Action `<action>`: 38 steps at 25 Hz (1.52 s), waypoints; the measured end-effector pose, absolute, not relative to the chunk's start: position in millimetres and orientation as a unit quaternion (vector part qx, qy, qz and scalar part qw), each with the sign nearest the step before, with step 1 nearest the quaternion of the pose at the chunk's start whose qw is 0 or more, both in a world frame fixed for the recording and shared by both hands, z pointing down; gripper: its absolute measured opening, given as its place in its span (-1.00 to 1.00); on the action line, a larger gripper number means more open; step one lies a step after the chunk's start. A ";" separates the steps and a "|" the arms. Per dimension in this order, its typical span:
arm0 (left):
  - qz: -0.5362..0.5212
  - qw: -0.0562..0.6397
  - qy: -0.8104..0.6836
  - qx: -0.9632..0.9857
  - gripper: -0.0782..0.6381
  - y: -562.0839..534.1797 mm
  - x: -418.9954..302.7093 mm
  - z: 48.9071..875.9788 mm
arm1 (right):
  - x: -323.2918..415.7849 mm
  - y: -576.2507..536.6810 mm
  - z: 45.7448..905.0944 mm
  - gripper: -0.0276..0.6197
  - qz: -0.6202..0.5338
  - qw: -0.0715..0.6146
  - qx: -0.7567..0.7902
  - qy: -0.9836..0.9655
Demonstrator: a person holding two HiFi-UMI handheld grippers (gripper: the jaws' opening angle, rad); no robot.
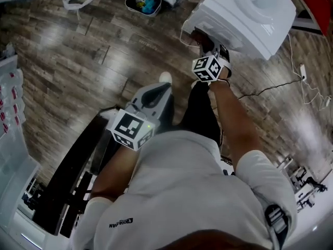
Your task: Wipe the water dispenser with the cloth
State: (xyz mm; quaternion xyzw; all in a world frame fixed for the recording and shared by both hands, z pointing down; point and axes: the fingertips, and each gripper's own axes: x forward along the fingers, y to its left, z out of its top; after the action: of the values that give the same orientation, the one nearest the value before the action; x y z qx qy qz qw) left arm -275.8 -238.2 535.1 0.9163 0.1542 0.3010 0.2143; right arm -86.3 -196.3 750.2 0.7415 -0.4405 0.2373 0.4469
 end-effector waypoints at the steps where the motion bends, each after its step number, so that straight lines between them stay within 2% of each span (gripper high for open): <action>1: 0.297 0.212 0.159 0.917 -0.79 -238.3 -272.3 532.5 | -87.9 -185.8 729.4 -0.65 0.229 0.442 0.750 -0.437; 9: 0.273 0.202 0.205 0.918 -0.79 -223.3 -249.3 514.0 | -67.3 -122.0 552.4 -0.65 0.120 0.455 0.804 -0.364; 14: 0.266 0.197 0.209 0.920 -0.79 -223.3 -249.4 505.5 | -53.9 -112.2 503.1 -0.65 0.082 0.461 0.818 -0.332; 29: 0.267 0.202 0.203 0.920 -0.79 -215.2 -243.8 507.0 | -53.2 -118.3 537.7 -0.65 0.095 0.480 0.796 -0.356; 38: 0.277 0.206 0.194 0.918 -0.79 -218.0 -239.9 515.5 | -60.7 -124.1 592.8 -0.65 0.124 0.500 0.765 -0.387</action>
State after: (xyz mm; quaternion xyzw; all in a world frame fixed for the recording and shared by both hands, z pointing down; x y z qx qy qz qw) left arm -239.9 -218.0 515.5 0.9182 0.1943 0.2771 0.2060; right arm -60.7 -124.1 592.8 0.7649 -0.3870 0.1239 0.4998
